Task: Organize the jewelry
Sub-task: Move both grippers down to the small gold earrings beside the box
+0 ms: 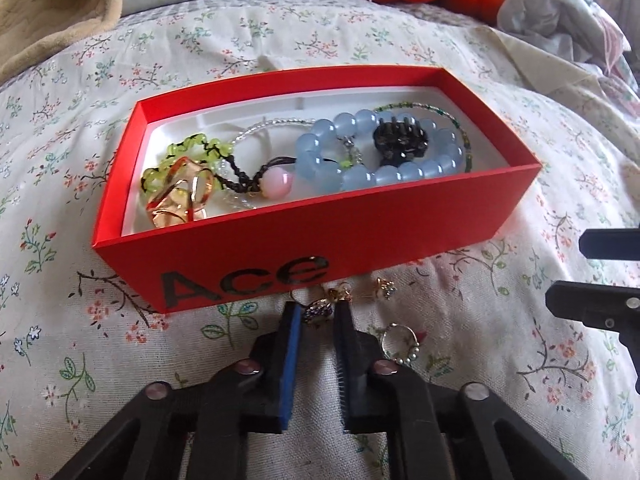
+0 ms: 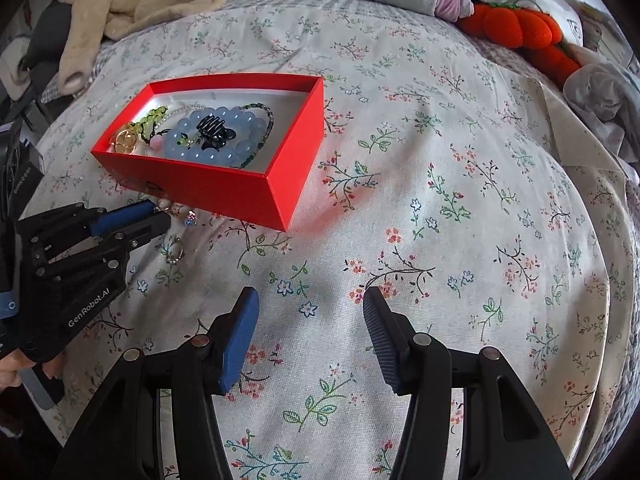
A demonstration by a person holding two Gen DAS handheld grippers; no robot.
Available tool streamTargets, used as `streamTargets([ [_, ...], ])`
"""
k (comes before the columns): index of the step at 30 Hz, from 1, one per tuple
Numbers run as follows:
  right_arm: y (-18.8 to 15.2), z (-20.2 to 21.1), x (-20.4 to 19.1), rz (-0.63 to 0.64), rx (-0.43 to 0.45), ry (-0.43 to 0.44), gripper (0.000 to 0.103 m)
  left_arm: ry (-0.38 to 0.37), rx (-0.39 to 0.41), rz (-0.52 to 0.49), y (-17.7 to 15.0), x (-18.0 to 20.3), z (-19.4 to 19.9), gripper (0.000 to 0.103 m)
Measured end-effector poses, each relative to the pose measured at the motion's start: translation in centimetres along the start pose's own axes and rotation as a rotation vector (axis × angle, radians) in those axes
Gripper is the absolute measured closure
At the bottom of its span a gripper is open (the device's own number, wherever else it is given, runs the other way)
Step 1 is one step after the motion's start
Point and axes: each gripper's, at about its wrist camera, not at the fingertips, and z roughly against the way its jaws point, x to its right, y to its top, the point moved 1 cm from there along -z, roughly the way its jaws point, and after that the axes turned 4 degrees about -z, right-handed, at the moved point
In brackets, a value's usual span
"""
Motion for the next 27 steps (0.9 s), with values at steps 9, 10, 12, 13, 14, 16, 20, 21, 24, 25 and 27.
streamTargets([
  [9,0.0,0.1,-1.7,0.034,0.013,0.020,0.046,-0.018,-0.014,0.000,-0.6,-0.5,1.2,0.103],
  [10,0.0,0.1,-2.0,0.039,0.013,0.022,0.046,-0.018,-0.014,-0.002,-0.7,-0.7,1.3,0.103],
  [12,0.0,-0.1,-2.5,0.050,0.007,0.026,0.046,-0.020,-0.019,-0.003,-0.9,-0.9,1.4,0.103],
  [13,0.0,-0.2,-2.8,0.055,0.004,0.028,0.046,-0.029,-0.028,0.001,-0.9,-1.0,1.3,0.102],
  [14,0.0,-0.3,-3.0,0.062,0.002,0.028,0.046,-0.032,-0.031,0.005,-0.9,-1.0,1.3,0.102],
  [16,0.0,-0.4,-3.2,0.075,0.001,0.027,0.046,-0.047,-0.043,0.023,-0.9,-1.1,0.9,0.099],
  [20,0.0,-0.7,-3.0,0.076,-0.003,0.022,0.046,-0.061,-0.036,0.042,-0.5,-0.6,0.6,0.079],
  [21,0.1,-0.7,-2.8,0.071,-0.005,0.023,0.046,-0.054,-0.035,0.047,-0.3,-0.4,0.5,0.080],
  [24,0.1,-0.7,-2.3,0.058,-0.005,0.021,0.046,-0.031,-0.035,0.068,0.0,-0.1,0.0,0.080],
  [25,0.0,-0.7,-2.1,0.054,-0.005,0.021,0.046,-0.025,-0.033,0.074,0.1,0.0,-0.1,0.080],
  [27,0.0,-0.6,-1.8,0.047,-0.006,0.023,0.046,-0.014,-0.029,0.084,0.3,0.0,-0.2,0.080],
])
